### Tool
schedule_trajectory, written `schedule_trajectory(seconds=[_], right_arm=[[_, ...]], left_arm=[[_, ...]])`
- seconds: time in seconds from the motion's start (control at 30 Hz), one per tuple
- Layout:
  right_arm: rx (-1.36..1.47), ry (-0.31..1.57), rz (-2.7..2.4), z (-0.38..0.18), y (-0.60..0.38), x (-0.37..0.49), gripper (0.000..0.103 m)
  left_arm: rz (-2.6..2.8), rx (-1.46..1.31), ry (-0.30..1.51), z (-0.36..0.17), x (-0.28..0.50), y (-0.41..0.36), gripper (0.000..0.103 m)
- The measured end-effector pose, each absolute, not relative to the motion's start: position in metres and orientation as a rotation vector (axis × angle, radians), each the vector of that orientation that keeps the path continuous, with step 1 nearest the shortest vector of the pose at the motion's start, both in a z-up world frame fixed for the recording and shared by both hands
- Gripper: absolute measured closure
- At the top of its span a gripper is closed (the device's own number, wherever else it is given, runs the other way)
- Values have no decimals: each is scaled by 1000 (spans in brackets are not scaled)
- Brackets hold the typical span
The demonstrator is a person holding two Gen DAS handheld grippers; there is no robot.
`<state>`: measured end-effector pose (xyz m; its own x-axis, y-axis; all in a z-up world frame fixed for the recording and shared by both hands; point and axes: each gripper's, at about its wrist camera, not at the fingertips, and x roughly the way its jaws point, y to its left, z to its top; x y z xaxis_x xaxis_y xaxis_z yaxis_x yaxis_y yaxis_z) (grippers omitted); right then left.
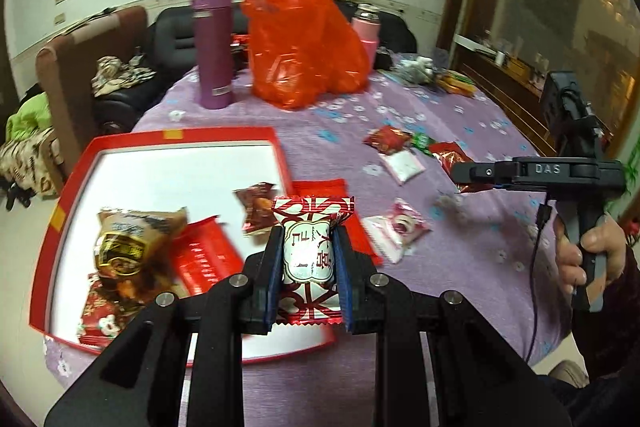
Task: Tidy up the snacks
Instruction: 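Move both grippers over the red box and open them to drop the snacks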
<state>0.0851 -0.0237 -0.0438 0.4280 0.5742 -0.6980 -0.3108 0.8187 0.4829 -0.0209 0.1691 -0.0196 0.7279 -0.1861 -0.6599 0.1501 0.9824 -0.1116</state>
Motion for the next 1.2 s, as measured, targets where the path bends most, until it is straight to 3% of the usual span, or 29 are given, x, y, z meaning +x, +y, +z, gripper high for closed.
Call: schedule_trajectory(seconds=[0.63,1.07,1.17,1.2], right_arm=[[64,1044,842,-58,174,104,68],[15,1075,901,-69,217,102,65],[11,1045,904,-60,210,97,58],[14,1021,901,-55,204,97,56]], left_arm=[[30,-91,759,-29,7,246,82],[140,-100,786,-38,19,266,80],[220,-62,791,-38,19,267,66],[249,-49,783,-36,18,267,54]])
